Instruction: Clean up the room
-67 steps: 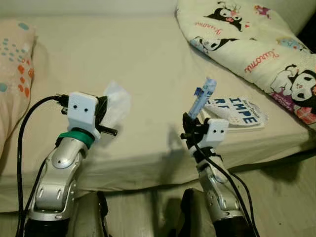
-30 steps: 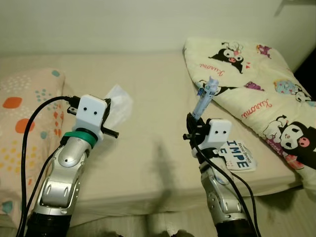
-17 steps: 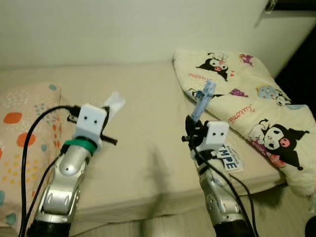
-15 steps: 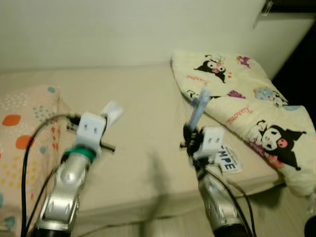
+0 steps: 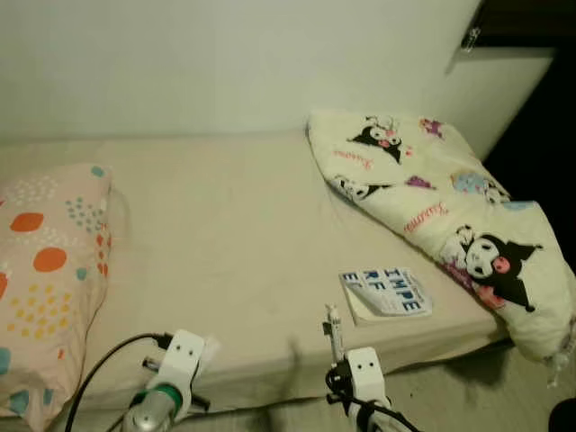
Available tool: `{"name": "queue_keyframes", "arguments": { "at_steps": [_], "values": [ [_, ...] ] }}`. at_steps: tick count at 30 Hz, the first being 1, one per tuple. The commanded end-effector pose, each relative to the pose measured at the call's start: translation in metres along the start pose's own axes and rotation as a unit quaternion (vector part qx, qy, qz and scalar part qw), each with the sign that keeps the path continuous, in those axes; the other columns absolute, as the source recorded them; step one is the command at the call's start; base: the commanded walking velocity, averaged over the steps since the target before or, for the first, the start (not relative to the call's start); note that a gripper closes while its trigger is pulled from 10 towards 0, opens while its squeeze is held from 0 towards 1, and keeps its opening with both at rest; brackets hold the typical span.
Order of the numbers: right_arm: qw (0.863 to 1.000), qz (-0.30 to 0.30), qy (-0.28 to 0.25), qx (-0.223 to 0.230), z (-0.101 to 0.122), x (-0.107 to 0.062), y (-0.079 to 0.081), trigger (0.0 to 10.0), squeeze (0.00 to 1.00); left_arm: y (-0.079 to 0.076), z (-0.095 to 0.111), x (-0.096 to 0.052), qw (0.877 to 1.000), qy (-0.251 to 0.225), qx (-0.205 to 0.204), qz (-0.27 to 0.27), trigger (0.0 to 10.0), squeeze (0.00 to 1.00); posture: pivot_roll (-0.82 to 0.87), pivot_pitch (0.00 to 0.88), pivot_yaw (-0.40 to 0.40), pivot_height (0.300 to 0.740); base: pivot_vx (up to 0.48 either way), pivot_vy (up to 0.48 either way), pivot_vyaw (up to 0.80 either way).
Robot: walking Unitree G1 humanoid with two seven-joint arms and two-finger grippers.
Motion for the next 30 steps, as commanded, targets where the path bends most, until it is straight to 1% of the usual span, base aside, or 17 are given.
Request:
{"name": "queue_keyframes", "arguments": {
  "at_steps": [1, 3, 8, 12, 14, 19, 30],
  "values": [
    [1.0, -0.004, -0.006, 0.0, 0.003, 0.0, -0.003, 10.0, 0.0, -0.004, 0.002, 0.0, 1.0, -0.008, 0.007, -0.002, 10.0, 0.0, 0.11, 0.0, -0.017, 0.74, 0.0, 0.0, 0.0],
    [1.0, -0.002, -0.01, -0.001, 0.004, 0.001, -0.002, 10.0, 0.0, -0.004, 0.0, 0.001, 1.0, -0.005, 0.008, 0.001, 10.0, 0.0, 0.11, 0.0, -0.017, 0.74, 0.0, 0.0, 0.0],
    [1.0, 0.011, -0.011, -0.009, 0.005, 0.004, 0.004, 10.0, 0.0, -0.002, -0.02, 0.001, 1.0, 0.02, 0.01, 0.01, 10.0, 0.0, 0.11, 0.0, -0.017, 0.74, 0.0, 0.0, 0.0],
    [1.0, 0.013, -0.008, -0.012, 0.003, 0.004, 0.004, 10.0, 0.0, -0.003, -0.021, 0.002, 1.0, 0.02, 0.006, 0.011, 10.0, 0.0, 0.1, 0.0, -0.021, 0.74, 0.0, 0.0, 0.0],
    [1.0, 0.014, -0.004, -0.016, 0.0, 0.003, 0.005, 10.0, 0.0, -0.002, -0.021, 0.003, 1.0, 0.017, 0.004, 0.021, 10.0, 0.0, 0.1, 0.0, -0.025, 0.74, 0.0, 0.0, 0.0],
    [1.0, 0.014, -0.001, -0.019, -0.003, 0.002, 0.003, 10.0, 0.0, 0.002, -0.023, 0.002, 0.999, 0.017, 0.005, 0.041, 10.0, 0.0, 0.11, 0.0, -0.027, 0.74, 0.0, 0.282, 0.0],
    [1.0, 0.014, -0.002, -0.021, -0.001, 0.003, 0.003, 10.0, 0.0, 0.002, -0.024, 0.003, 0.999, 0.009, 0.006, 0.051, 10.0, 0.0, 0.12, 0.0, -0.03, 0.74, 0.0, 0.326, 0.0]
  ]
}}
Point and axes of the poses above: a point about 5 cm out from each wrist's last joint towards the gripper, its own x axis pointing out of the wrist towards the gripper, its own z axis along the axis of the wrist's last joint, y = z × x, the point moved 2 cm from there along x, pointing out of the wrist towards the gripper, and after that the axes turned 12 degrees about x, right-handed, at the moved point
